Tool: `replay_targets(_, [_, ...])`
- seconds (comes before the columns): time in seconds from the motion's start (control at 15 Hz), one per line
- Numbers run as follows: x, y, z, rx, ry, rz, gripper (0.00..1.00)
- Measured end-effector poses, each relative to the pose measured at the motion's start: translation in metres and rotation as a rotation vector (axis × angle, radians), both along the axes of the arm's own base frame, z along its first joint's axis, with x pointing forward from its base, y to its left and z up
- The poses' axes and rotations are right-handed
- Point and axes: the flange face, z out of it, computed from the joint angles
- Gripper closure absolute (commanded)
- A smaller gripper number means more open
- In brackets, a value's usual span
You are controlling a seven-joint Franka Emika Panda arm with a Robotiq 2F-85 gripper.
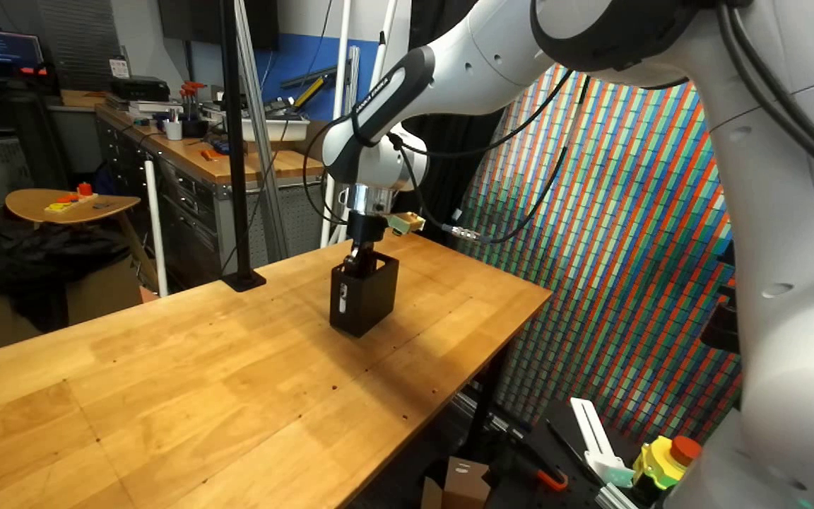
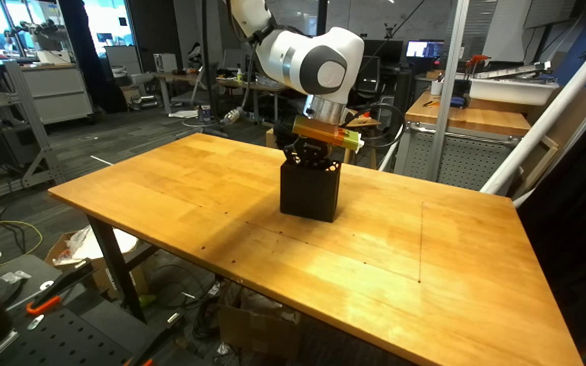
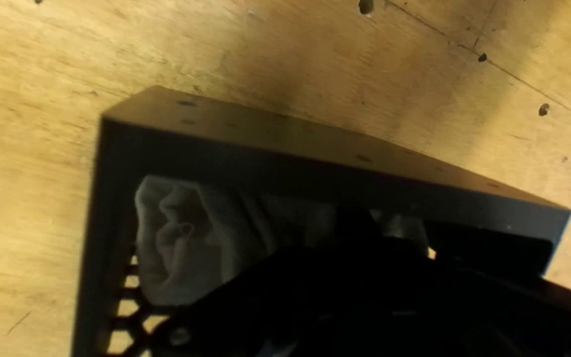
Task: Pick up the cloth from the table and put it in the box
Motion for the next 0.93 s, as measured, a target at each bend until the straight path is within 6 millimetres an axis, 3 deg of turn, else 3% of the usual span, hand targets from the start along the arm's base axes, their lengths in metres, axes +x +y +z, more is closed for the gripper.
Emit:
replay_targets(0.4, [-0.007, -0.014, -0.022, 0.08, 0.012, -0.072, 1.0])
replay_targets(0.93, [-0.011, -0.028, -0.019, 0.111, 0.009, -0.123, 1.0])
